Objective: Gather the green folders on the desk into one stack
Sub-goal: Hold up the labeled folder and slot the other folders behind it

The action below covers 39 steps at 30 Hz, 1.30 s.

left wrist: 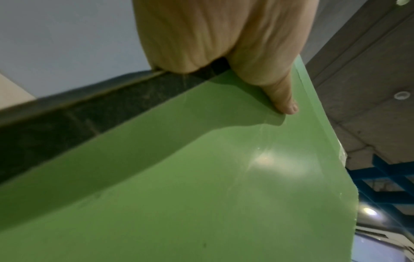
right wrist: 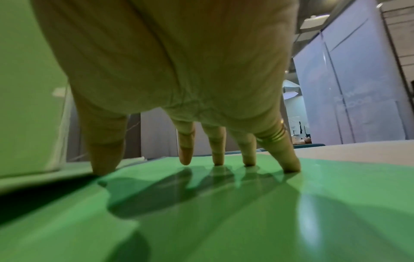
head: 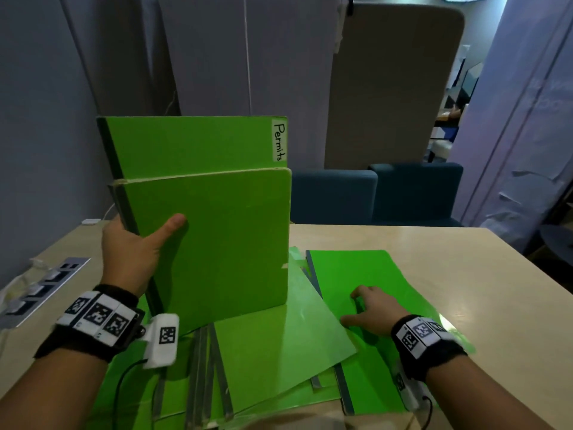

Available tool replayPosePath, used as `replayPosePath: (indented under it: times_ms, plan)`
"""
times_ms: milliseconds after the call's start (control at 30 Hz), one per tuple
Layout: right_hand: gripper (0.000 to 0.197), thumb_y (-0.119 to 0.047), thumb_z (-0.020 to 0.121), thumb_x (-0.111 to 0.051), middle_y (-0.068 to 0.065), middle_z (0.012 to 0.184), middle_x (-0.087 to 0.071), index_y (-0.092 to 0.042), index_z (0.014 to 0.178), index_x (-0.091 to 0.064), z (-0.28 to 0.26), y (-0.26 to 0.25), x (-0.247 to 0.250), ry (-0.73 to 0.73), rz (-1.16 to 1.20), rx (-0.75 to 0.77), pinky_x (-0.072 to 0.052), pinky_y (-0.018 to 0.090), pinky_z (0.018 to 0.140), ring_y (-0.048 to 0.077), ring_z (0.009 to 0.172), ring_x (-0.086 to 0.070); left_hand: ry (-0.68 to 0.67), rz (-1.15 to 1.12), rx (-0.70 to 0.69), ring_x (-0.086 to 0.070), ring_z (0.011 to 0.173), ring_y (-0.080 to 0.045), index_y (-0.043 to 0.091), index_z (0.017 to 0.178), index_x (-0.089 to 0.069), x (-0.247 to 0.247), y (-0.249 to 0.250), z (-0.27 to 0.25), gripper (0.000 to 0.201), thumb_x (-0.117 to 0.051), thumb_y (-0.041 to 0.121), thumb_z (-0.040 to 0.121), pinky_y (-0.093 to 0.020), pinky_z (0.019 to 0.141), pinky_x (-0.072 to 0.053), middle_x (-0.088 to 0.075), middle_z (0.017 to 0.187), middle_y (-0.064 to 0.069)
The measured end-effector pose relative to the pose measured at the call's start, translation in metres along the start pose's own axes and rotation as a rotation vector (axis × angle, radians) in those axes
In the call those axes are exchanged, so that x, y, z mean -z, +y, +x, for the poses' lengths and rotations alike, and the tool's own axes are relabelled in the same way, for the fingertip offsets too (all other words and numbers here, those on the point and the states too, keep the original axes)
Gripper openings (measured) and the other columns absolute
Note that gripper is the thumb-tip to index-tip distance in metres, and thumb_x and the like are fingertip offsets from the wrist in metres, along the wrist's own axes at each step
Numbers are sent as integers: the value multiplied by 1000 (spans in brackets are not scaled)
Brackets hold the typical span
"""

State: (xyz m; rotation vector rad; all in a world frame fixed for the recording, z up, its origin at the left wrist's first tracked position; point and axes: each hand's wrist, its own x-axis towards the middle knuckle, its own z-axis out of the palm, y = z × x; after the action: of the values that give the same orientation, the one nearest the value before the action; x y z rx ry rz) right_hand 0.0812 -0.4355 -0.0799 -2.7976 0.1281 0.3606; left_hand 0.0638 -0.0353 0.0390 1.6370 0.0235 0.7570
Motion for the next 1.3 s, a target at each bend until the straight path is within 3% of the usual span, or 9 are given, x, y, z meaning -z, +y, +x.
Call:
replayPosePath:
  times_ms: [200,433,500,567,800,933,1000,1067,1300]
  plan:
    - [82,-68,78,-73,10,146,-48,-19,140,-50,6,20,13,-5,-18,-65,-50,42,106,25,123,-55,-12,-2,22,-71,80,8,26,95,-69,2,-2,2,27,-85,26,74,-27,77,-56,-76,84,25]
    - [144,-104,37,-59,17,150,-44,-24,153,-28,-6,71,31,59,-201,-433,-41,50,111,39,136,-48,0,19,22,-58,63,25,32,86,-52,-1,2,-5,32,-80,17,83,-18,67,-43,-70,70,26]
    - [153,-105,29,-60,18,148,-43,-24,153,-25,-8,82,35,45,-184,-491,-41,49,110,39,134,-47,-16,38,11,-63,68,19,31,86,-56,0,1,-4,28,-81,23,81,-21,68,-46,-70,73,31]
    - [155,-100,26,-68,19,143,-42,-21,152,-26,-9,88,37,51,-110,-508,-48,48,106,39,129,-51,-30,41,9,-67,79,6,30,89,-61,2,-1,-2,24,-82,30,77,-26,71,-51,-73,82,14]
    - [84,-53,60,-95,12,96,-69,1,112,-58,-2,116,47,174,178,-464,-46,31,61,30,84,-66,-46,-11,39,-68,91,-7,28,92,-63,4,6,-10,32,-81,39,67,-33,78,-55,-71,98,8]
    - [14,-12,88,-81,13,59,-73,0,88,-74,-4,129,65,300,585,-351,-55,40,67,30,63,-66,-53,-42,35,-73,96,-18,23,100,-68,9,6,-11,40,-82,38,65,-47,89,-59,-75,104,0]
    - [5,-3,90,-75,22,70,-75,0,94,-75,-9,128,78,365,708,-312,-58,52,71,33,67,-66,-62,-51,16,-75,94,-16,24,99,-69,9,8,-11,42,-83,39,63,-50,89,-59,-77,100,4]
    - [4,1,91,-72,31,81,-73,0,94,-74,-17,125,92,426,778,-270,-56,47,67,34,69,-65,-96,-44,-10,-76,92,-11,26,97,-69,6,15,-7,43,-84,43,60,-48,87,-60,-79,93,8]
    - [12,-3,97,-63,6,62,-70,-4,107,-68,-43,103,146,635,1113,-7,-50,24,48,18,44,-60,-187,-142,8,-77,89,-15,19,102,-70,-23,14,-18,53,-88,44,59,-28,70,-63,-80,94,8]
